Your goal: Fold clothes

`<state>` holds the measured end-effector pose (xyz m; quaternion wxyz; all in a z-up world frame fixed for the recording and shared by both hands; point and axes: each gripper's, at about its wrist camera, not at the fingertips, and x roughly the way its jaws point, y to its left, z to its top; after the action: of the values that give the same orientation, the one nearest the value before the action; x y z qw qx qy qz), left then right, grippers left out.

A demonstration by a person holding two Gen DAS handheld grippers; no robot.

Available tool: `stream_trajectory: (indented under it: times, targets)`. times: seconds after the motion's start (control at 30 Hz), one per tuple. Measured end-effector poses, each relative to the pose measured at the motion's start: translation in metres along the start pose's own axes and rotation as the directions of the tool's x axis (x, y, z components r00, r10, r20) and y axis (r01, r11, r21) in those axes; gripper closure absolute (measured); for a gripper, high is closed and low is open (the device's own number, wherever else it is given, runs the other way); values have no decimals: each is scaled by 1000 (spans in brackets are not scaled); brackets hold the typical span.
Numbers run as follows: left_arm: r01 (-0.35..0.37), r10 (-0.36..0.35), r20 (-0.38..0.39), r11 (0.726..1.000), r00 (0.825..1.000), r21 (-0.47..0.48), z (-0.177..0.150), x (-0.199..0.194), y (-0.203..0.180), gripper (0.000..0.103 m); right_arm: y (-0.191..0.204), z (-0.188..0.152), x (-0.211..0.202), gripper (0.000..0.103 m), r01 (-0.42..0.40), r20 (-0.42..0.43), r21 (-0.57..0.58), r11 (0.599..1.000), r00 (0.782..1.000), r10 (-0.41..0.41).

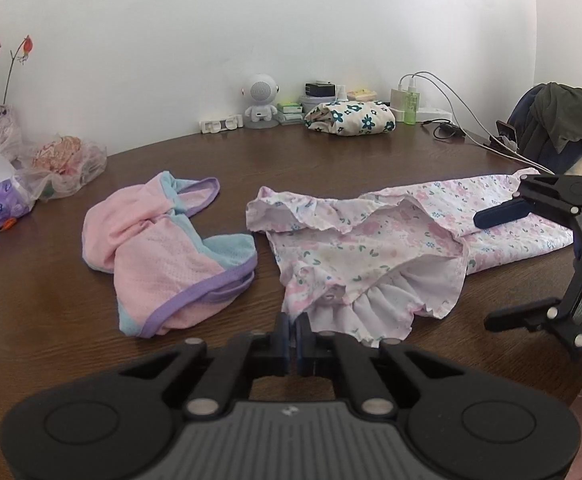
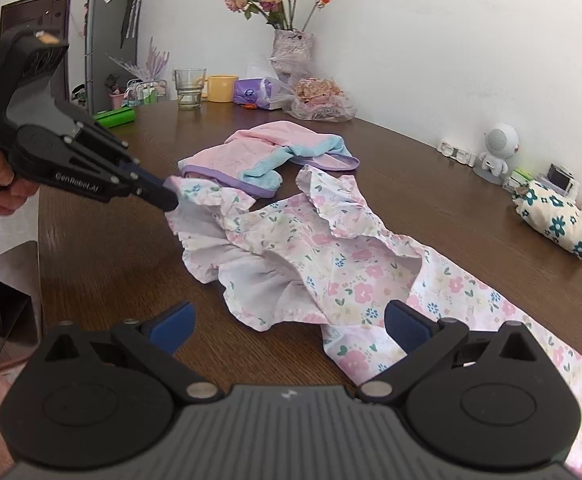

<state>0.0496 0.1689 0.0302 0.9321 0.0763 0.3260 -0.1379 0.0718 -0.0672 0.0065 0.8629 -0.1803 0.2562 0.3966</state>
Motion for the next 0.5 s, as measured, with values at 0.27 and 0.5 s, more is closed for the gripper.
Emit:
stream_trajectory:
  times: [0.27, 0.5]
  targets:
    - [12, -11, 55, 1000, 998, -25, 29, 9, -1, 101, 29, 18, 44, 27, 15, -23, -351, 936, 999, -25]
    - [0, 4, 56, 998, 998, -69, 34, 19, 5, 101, 39, 33, 58, 79, -63, -68, -491, 869, 997, 34]
